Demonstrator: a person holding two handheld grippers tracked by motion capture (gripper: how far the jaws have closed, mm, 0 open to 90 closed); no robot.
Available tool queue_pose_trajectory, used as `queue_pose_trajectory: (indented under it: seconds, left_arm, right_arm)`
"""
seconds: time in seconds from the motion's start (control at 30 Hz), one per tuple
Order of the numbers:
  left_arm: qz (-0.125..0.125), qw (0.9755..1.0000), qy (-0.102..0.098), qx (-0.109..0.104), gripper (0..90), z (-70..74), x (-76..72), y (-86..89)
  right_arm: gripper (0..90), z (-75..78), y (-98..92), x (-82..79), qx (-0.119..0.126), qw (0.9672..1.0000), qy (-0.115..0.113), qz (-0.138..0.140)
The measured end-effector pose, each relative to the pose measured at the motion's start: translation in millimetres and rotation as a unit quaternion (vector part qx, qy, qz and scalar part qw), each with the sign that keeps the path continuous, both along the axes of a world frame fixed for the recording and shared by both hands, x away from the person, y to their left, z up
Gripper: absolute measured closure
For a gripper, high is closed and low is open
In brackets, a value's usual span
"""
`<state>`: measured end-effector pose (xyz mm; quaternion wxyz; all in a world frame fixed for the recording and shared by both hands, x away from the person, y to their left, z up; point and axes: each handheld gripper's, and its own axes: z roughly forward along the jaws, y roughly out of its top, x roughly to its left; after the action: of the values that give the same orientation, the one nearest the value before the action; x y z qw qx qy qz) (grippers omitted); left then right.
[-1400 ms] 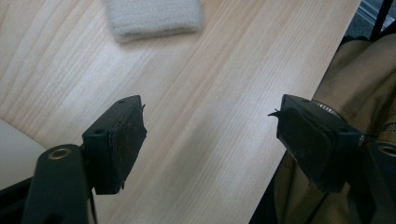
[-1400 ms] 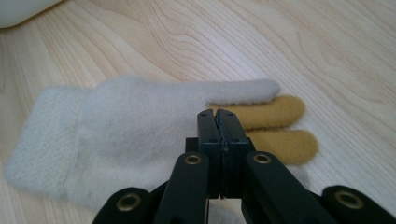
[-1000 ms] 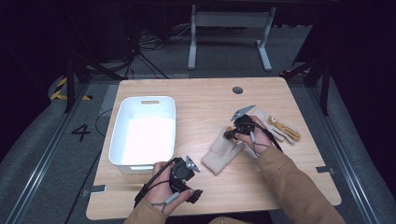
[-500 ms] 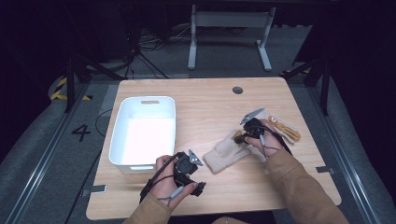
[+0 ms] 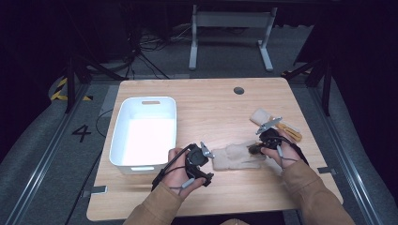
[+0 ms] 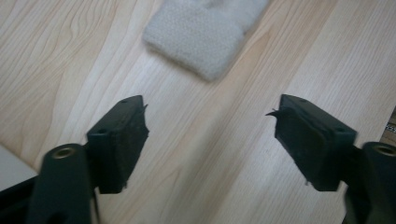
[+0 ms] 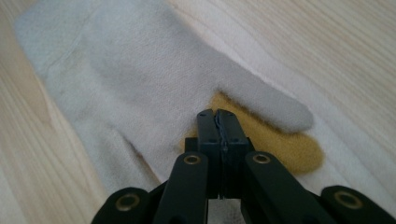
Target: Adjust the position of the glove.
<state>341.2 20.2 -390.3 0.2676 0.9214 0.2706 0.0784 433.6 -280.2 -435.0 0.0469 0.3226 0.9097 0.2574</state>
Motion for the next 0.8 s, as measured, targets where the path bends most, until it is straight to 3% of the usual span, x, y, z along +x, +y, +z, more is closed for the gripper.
queue_pose_trajectory:
  seconds: [0.13, 0.37, 0.6, 0.8]
  left_arm:
    - [-0.009, 0.9998, 0.010, -0.012, 35.0, -0.2, 5.8, -5.0]
    - [-0.023, 0.9996, 0.010, -0.010, 32.8, 0.3, 11.2, -12.4]
    - [-0.031, 0.9991, 0.011, -0.027, 29.7, 4.3, 18.8, -13.3]
    - [-0.025, 0.9995, 0.012, -0.017, 29.4, 4.2, 20.8, -11.8]
  right_arm:
    - [89.7, -0.2, -5.7, -7.7, 0.003, 1.0000, -0.003, 0.000]
    - [87.8, 6.3, -16.2, -17.2, 0.020, 0.9994, -0.026, -0.008]
    - [83.8, 23.8, -35.4, -29.2, 0.057, 0.9966, -0.054, -0.026]
    - [80.8, 33.6, -44.9, -32.9, 0.073, 0.9939, -0.072, -0.040]
